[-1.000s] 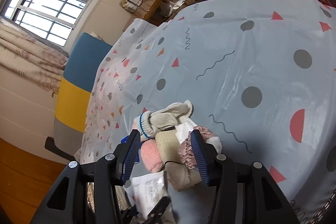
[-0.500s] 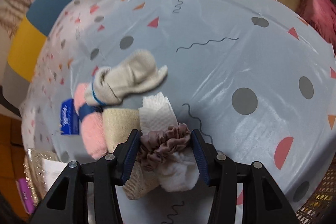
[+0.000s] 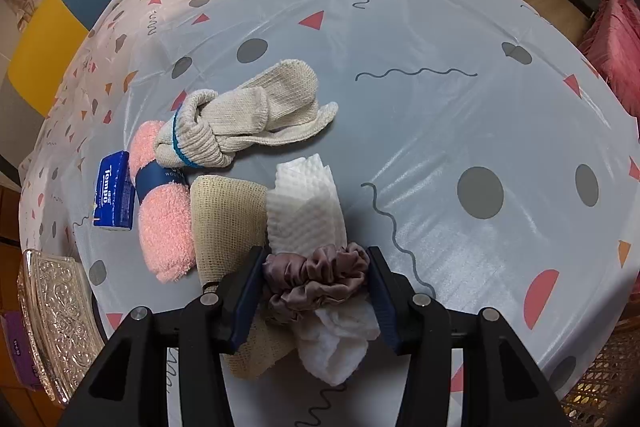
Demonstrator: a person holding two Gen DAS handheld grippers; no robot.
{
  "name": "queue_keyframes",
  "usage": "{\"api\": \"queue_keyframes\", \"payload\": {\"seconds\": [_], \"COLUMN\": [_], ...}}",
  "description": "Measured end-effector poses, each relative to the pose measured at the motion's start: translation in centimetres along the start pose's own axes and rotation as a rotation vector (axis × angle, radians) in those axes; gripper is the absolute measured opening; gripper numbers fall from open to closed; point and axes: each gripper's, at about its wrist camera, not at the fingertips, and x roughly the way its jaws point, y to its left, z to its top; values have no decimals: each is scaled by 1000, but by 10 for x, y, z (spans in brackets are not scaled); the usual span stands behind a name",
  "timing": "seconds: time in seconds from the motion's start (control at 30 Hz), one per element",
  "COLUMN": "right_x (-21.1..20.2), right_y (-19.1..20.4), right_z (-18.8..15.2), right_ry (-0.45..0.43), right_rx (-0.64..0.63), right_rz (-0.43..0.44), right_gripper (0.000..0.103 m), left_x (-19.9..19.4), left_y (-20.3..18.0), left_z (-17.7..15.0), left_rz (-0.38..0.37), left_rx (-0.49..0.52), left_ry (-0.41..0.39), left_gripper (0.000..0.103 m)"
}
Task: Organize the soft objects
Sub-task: 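Carry the white packet toward the gold tray while the right tool grasps the scrunchie and white cloth, then release the white packet into the gold tray with the left tool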
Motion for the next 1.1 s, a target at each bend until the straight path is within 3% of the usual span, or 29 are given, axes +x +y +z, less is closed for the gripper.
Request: {"api": "queue_keyframes", "payload": {"seconds": [0.23,0.37,0.57,0.77,0.93,1.1], "right_x": [1,3,6,10,13,18], "right_y": [0,2,5,13,19,32], "right_z": [0,1,1,2,0,-5], "right_ry": [3,4,6,11,10,3], "right_rx": [-4,-8,-28,-51,-78,-121], "right_rz": [-5,-11,-32,-58,-90,-138], "right_gripper": [50,50,50,51,51,51], "left_x": [-39,-67,-91,-99,-90,-86], "left_y": [107,176,249,295,309,310], "left_z": [-19,-57,-131,-194,-231,-239], "left_rz": [108,166,242,308,322,329], "left_rx": [-123,-234,-362,-480,-492,-506], "left_ry": [-56,-59,-26,16,73,64], "left_gripper": [53,54,54,54,54,74]}}
